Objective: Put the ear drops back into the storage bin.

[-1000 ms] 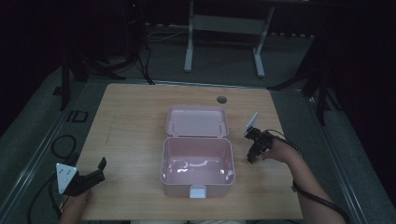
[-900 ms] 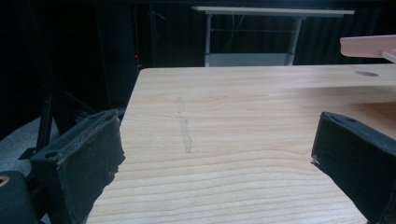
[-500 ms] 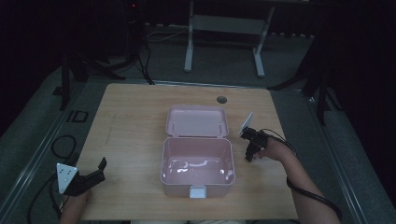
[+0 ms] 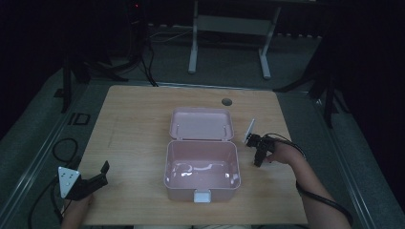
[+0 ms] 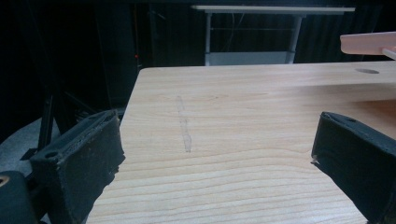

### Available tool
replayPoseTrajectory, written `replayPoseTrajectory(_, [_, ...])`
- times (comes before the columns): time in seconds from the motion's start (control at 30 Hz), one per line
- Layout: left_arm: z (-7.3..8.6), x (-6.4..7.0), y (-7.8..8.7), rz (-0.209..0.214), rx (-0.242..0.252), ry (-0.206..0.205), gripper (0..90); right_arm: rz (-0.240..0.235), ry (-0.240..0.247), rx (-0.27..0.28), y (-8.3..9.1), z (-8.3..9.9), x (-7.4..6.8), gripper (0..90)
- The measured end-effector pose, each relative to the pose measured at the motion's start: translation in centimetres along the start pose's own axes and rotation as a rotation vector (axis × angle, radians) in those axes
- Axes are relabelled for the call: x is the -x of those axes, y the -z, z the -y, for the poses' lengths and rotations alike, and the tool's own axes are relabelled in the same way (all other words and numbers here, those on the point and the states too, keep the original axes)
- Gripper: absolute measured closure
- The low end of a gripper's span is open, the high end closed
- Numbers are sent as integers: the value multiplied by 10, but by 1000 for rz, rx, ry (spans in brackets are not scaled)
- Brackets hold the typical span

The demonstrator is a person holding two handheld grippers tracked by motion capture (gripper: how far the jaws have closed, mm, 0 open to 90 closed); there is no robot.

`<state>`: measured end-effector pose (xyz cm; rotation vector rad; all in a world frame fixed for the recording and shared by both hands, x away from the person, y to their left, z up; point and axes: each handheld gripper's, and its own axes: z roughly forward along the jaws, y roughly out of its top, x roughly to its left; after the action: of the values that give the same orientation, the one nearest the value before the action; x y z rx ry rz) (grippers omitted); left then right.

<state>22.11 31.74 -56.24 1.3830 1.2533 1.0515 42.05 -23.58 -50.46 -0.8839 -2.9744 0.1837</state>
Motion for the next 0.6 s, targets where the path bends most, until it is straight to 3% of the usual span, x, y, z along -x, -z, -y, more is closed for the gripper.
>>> replayPoseTrajectory(0.27, [0, 0, 0, -2, -1, 0, 20, 6, 131, 16, 5, 14, -11, 593])
replayPoseTrajectory(0.4, [0, 0, 0, -2, 0, 0, 20, 28, 226, 47, 9, 22, -19, 593])
replayPoseTrajectory(0.5, [0, 0, 0, -3, 0, 0, 20, 11, 315, 70, 12, 29, -26, 593])
replayPoseTrajectory(0.6, [0, 1, 0, -4, 0, -1, 20, 5, 394, 58, 12, 33, -35, 593])
